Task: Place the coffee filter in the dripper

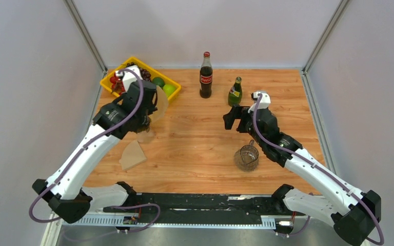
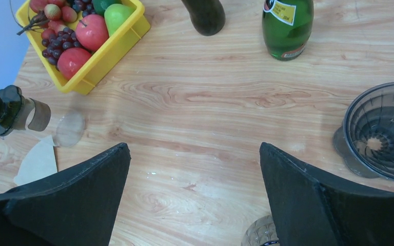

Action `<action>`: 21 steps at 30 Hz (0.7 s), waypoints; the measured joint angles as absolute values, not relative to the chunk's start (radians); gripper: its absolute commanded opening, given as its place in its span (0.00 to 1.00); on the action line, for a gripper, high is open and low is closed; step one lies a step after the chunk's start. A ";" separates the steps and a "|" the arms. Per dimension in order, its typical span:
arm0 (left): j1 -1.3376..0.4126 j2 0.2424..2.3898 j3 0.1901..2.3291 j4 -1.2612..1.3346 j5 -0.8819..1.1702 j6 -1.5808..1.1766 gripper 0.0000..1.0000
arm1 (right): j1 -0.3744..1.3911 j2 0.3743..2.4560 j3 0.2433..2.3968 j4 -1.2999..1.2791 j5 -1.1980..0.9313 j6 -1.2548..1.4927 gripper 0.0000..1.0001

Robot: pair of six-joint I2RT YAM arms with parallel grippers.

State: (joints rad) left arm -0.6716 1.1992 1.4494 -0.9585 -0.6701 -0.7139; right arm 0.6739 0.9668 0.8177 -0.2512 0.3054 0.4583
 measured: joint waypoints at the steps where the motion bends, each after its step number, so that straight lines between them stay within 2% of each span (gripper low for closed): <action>1: -0.654 1.182 1.459 -0.965 -0.676 -0.708 0.00 | 0.671 0.970 0.817 -0.251 0.301 0.458 1.00; 11: -0.476 1.061 1.504 -1.019 -0.682 -0.681 0.01 | 0.641 0.995 0.815 -0.251 0.261 0.440 1.00; 21: -0.307 1.075 1.407 -1.012 -0.546 -0.670 0.01 | 0.630 0.995 0.814 -0.251 0.240 0.435 1.00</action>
